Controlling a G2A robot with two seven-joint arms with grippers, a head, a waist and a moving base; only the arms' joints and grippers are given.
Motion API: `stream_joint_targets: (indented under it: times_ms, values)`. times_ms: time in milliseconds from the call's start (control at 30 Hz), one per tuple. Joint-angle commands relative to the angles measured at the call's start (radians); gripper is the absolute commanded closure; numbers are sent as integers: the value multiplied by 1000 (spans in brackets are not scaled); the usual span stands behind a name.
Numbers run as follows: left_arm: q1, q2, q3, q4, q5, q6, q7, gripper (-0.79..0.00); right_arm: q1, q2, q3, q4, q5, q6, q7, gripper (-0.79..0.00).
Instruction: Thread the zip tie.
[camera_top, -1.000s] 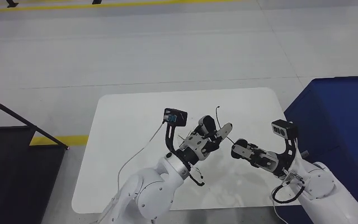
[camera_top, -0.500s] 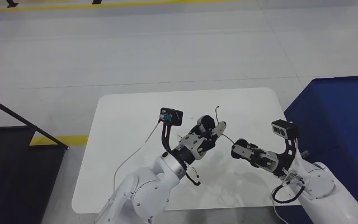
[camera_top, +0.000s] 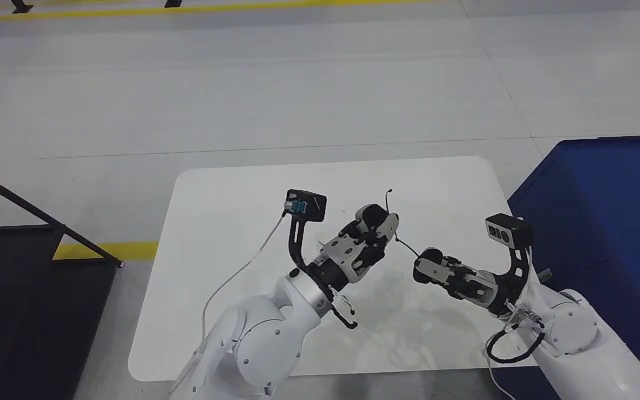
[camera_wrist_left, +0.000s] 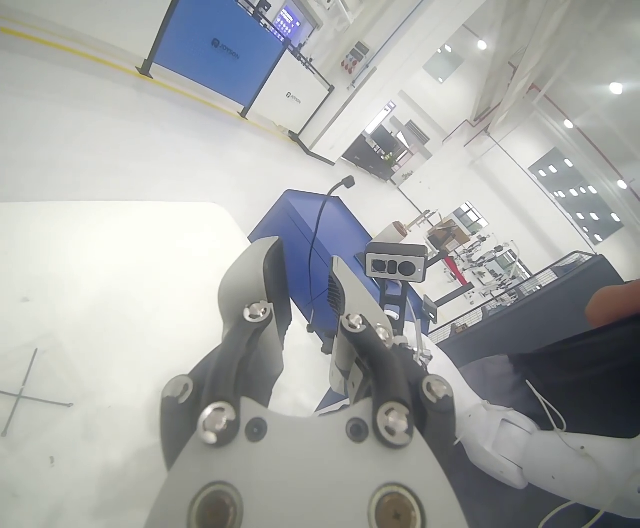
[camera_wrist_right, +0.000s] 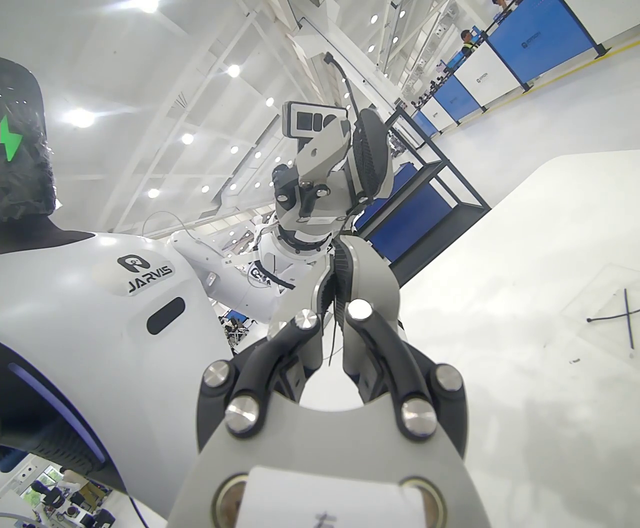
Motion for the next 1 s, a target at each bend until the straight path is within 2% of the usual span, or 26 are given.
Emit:
stream_joint_targets:
  times_ms: [0,100,133,167,400,733,967]
  values:
    - [0,0,-1,4,0,-1,-2,-117,0,0,0,0,0,0,0,0]
    - [0,-1,0,9,0,-4,-2,-65,0,0,0,0,0,0,0,0]
    - [0,-1,1,10,1,-5,-1,-9,0,0,0,0,0,0,0,0]
    - [0,-2,2,10,2,-6,-1,0,0,0,0,0,0,0,0,0]
    - [4,-3,7,10,11,-11,-4,0,0,-4,1,-15,-19,15,-29,0]
    - [10,-6,21,27,-1,2,-14,0,-11,-14,22,-27,-77,-39,-72,0]
    - [20,-8,22,27,-25,14,-34,0,-24,-23,51,-33,-181,-76,-127,0]
